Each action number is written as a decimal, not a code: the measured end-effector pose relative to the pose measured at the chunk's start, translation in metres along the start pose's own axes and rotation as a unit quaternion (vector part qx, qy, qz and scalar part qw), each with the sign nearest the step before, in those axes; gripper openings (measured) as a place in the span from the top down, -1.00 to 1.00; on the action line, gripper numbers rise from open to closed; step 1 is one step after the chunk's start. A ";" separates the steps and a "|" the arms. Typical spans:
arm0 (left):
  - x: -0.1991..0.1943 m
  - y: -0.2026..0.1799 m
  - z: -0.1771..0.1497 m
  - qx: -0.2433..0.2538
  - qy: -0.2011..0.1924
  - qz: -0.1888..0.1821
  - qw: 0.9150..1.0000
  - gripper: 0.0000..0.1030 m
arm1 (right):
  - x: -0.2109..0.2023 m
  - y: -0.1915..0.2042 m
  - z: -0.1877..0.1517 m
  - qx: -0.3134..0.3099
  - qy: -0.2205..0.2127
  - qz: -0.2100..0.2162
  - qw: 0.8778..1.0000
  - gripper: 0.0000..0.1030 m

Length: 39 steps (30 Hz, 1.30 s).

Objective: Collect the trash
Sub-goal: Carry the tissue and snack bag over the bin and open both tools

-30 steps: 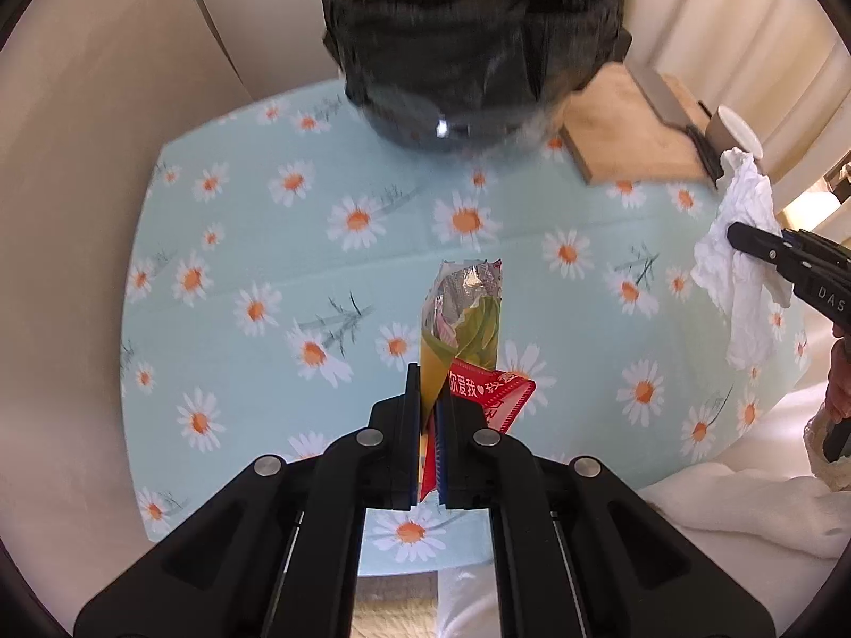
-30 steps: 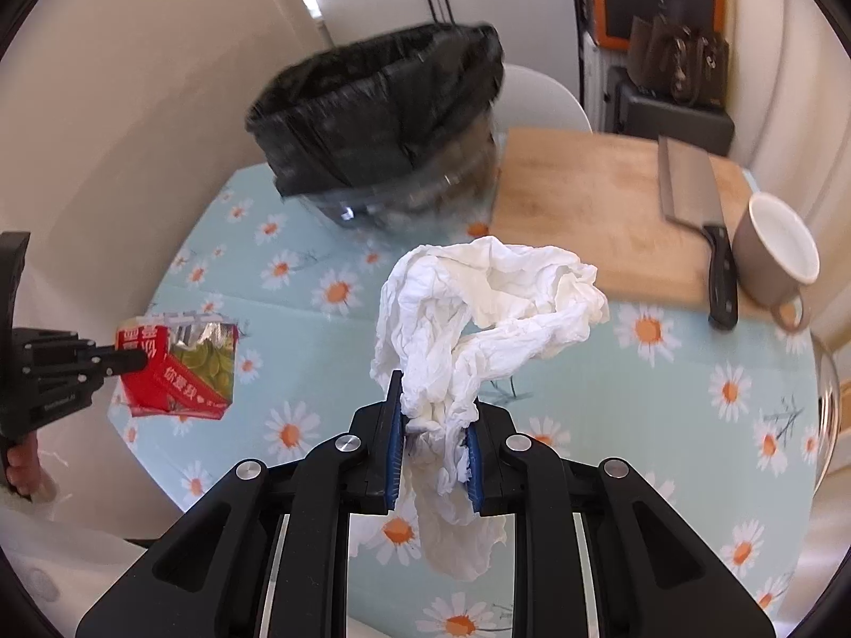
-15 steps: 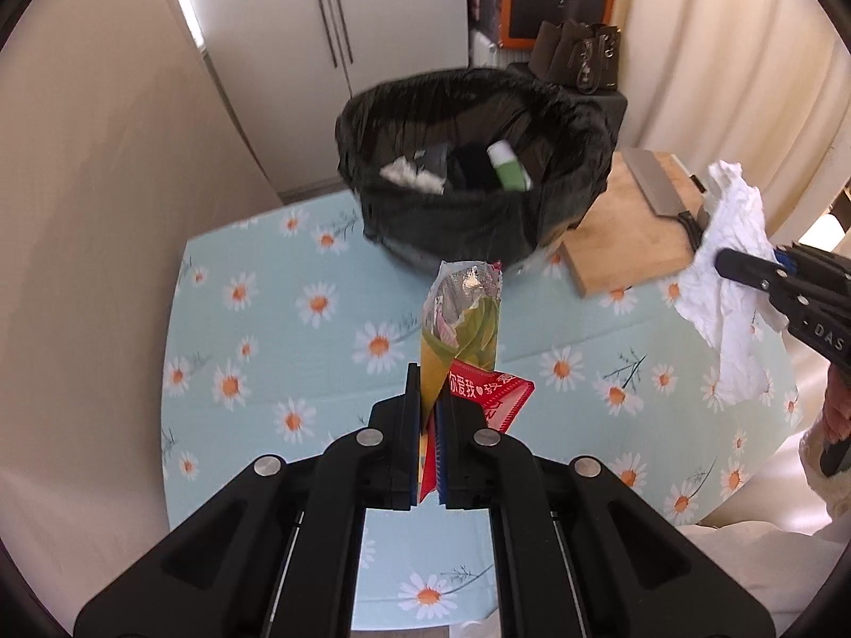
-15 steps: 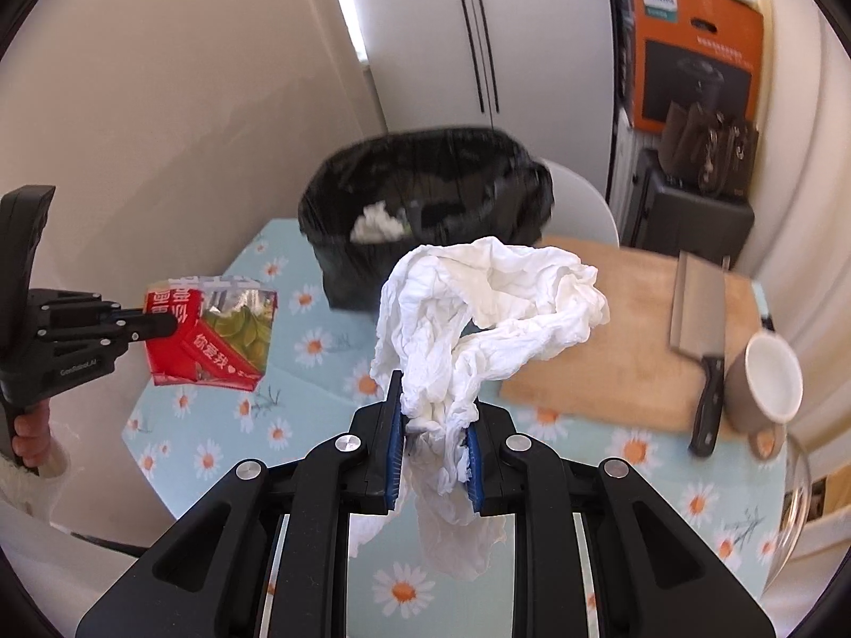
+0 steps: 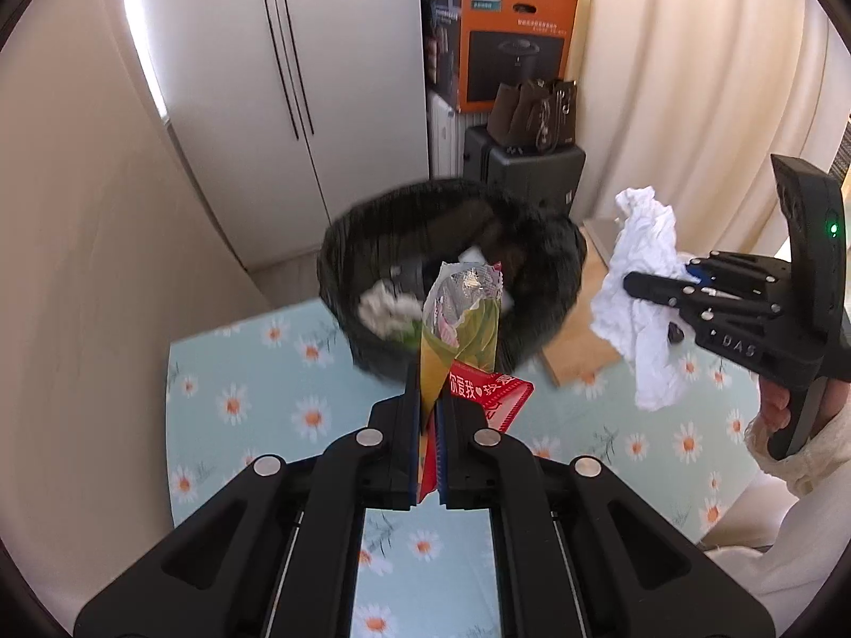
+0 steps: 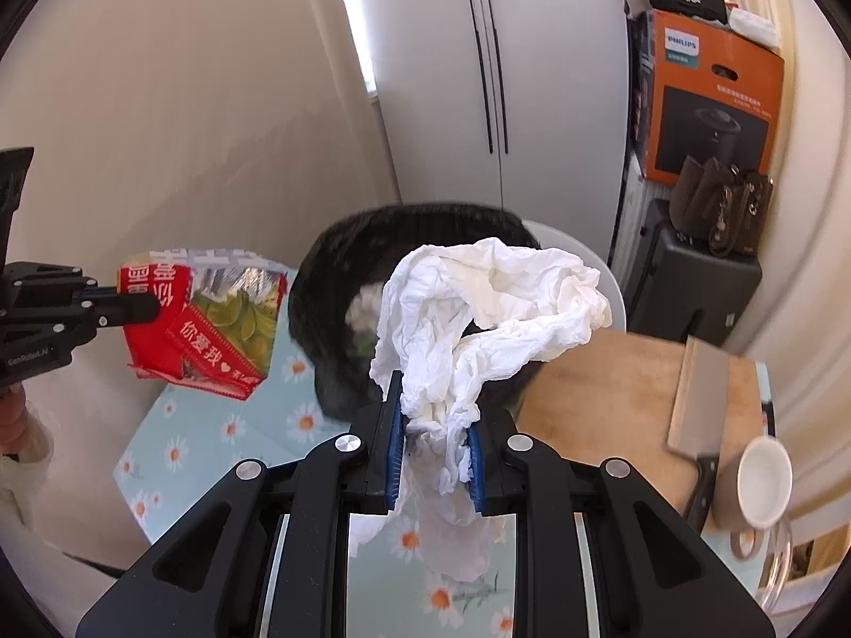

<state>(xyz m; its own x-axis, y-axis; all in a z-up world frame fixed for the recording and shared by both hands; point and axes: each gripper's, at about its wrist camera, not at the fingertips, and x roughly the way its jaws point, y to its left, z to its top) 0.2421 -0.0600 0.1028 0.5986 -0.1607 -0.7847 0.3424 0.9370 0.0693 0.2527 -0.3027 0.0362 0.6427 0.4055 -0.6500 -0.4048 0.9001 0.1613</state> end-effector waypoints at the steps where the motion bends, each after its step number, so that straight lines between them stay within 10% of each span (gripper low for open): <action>1: 0.002 0.001 0.005 0.002 -0.003 0.000 1.000 0.91 | 0.003 -0.001 0.004 -0.002 -0.002 -0.001 1.000 0.63; 22: 0.125 0.012 0.059 0.011 0.027 -0.039 0.999 0.84 | 0.105 -0.022 0.066 -0.020 0.016 0.012 1.000 0.52; 26: 0.123 0.023 0.055 -0.016 0.001 -0.028 0.999 -0.62 | 0.106 -0.022 0.065 -0.020 0.002 0.001 1.000 -0.28; 30: 0.112 0.030 0.045 -0.023 -0.024 -0.021 0.999 -0.84 | 0.098 -0.023 0.064 -0.015 -0.018 -0.009 1.000 -0.65; 39: 0.072 0.038 0.021 -0.079 -0.070 -0.040 0.994 -0.89 | 0.075 -0.016 0.056 -0.020 -0.027 -0.024 0.999 -0.71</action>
<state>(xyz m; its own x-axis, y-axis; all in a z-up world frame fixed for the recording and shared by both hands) 0.3134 -0.0421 0.0622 0.6726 -0.2688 -0.6894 0.2820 0.9545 -0.0970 0.3436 -0.2780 0.0266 0.6957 0.3702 -0.6156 -0.3977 0.9122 0.0992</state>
